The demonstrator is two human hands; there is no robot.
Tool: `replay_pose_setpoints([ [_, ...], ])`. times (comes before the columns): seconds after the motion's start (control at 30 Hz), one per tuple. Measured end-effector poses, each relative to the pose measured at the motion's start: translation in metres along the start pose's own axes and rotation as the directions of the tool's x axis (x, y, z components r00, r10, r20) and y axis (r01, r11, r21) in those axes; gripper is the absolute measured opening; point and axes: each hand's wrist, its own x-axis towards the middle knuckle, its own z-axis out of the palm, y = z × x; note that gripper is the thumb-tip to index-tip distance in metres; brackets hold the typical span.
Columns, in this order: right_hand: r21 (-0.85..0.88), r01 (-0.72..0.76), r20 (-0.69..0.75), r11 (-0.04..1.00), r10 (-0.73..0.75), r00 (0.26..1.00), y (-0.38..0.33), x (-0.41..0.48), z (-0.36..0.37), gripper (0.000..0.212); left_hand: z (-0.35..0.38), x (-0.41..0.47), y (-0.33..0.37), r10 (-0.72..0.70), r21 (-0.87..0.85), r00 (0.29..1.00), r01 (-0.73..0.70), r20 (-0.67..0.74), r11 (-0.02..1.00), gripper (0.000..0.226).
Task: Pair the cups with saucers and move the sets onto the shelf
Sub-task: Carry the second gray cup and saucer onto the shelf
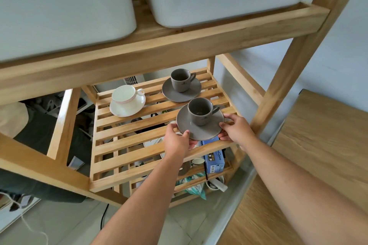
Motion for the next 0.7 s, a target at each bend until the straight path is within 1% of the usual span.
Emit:
replay_pose_setpoints([
  [0.3,0.009,-0.006,0.008,1.0,0.006,1.0,0.0024,-0.003,-0.003,0.04,-0.0028,-0.0004,-0.0023,0.007,-0.006,0.999,-0.007,0.037,1.0,0.027],
  [0.7,-0.005,0.006,-0.009,1.0,-0.006,1.0,0.0021,-0.0082,-0.0013,0.043,-0.003,-0.0011,-0.0034,0.009,-0.005,1.0,-0.009,0.024,1.0,0.028],
])
